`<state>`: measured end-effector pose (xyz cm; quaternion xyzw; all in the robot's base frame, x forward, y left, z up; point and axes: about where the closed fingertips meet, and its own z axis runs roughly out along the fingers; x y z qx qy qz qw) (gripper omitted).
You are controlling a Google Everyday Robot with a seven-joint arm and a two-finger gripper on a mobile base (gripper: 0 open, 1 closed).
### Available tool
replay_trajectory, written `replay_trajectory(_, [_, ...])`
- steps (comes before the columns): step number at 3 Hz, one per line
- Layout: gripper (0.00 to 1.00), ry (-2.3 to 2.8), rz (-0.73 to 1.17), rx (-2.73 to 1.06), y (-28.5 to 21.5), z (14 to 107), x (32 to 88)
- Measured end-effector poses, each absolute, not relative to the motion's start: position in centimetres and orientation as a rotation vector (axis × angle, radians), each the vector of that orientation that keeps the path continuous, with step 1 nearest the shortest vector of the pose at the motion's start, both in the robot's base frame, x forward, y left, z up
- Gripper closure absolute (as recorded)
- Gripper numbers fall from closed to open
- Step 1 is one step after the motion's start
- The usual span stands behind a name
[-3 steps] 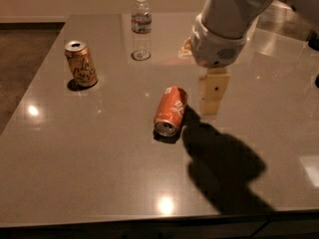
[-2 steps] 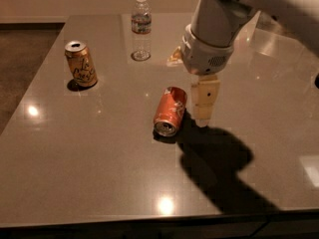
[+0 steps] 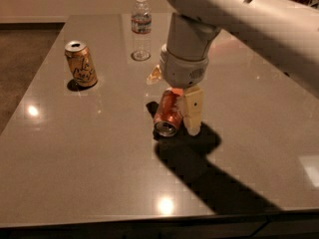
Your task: Pick coke can
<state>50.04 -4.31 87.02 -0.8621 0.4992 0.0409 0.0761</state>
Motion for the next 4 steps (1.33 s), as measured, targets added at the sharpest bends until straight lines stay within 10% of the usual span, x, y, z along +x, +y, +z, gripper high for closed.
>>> replay_trajectory(4, [0.95,1.643,0.218,-2.303,-10.1,92.2,50.7])
